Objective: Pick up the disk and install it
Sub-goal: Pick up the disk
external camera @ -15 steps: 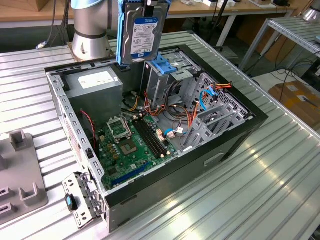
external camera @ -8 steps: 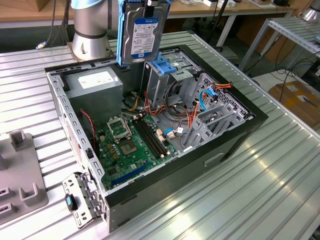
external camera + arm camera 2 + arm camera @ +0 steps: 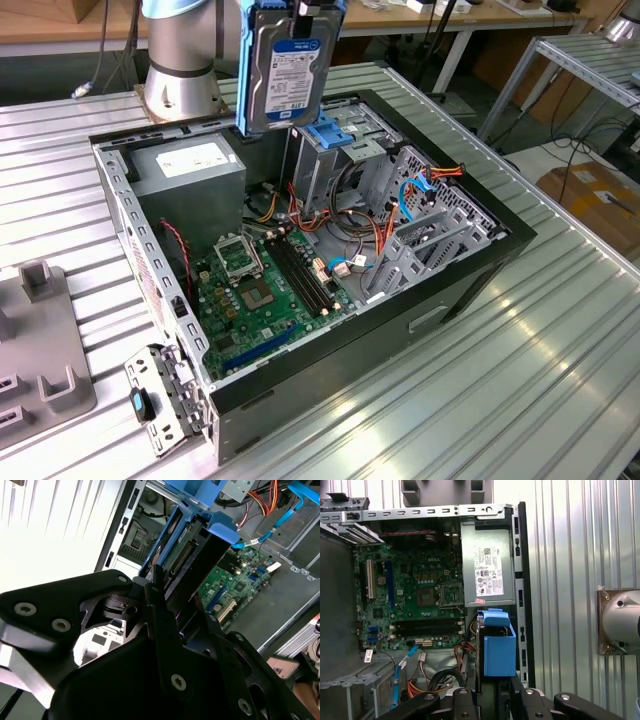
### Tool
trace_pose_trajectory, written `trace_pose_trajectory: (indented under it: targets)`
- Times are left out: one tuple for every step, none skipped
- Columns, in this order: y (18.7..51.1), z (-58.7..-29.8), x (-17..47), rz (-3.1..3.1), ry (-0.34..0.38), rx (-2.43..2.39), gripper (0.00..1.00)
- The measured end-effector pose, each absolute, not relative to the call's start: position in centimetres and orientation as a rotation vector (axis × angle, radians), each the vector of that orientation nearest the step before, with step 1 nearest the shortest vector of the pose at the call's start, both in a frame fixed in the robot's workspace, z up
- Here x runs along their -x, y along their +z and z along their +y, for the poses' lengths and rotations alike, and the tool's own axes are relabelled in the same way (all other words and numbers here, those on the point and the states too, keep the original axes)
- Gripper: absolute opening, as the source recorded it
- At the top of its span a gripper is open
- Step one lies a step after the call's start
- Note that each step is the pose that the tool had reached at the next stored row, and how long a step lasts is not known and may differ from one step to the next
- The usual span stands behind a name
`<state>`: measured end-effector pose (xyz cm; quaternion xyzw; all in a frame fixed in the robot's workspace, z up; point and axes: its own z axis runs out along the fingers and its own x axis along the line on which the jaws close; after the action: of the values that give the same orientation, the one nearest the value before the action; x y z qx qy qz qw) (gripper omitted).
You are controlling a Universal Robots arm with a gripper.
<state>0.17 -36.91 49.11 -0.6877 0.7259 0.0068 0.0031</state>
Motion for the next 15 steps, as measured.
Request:
trace_pose_trajectory:
  targets:
    - [49.11, -37.2, -0.18, 2.276, 0.021, 2.156, 0.35]
    - [49.11, -37.35, -0.18, 2.276, 0.021, 2.156, 0.35]
    - [49.12, -37.51, -0.18, 2.276, 0.021, 2.156, 0.35]
    - [49.1, -37.61, -0.18, 2.276, 0.021, 2.156, 0.35]
    - [49.11, -37.61, -0.18, 2.276, 0.021, 2.156, 0.35]
    - [49.11, -37.61, -0.18, 2.276, 0.021, 2.156, 0.35]
    - [49.11, -37.62, -0.18, 2.276, 0.021, 2.156, 0.35]
    - [49.11, -37.62, -0.18, 2.276, 0.021, 2.156, 0.35]
    - [49.11, -37.62, -0.24, 2.276, 0.021, 2.157, 0.35]
    - [49.11, -37.62, -0.31, 2.276, 0.021, 2.157, 0.35]
    - [49.11, -37.62, -0.48, 2.276, 0.021, 2.156, 0.35]
    - [49.11, -37.62, -0.65, 2.276, 0.021, 2.156, 0.35]
    - [49.11, -37.62, -0.79, 2.276, 0.021, 2.156, 0.35]
    - [49.11, -37.62, -0.98, 2.276, 0.021, 2.156, 0.35]
    - [49.11, -37.62, -1.11, 2.276, 0.021, 2.156, 0.35]
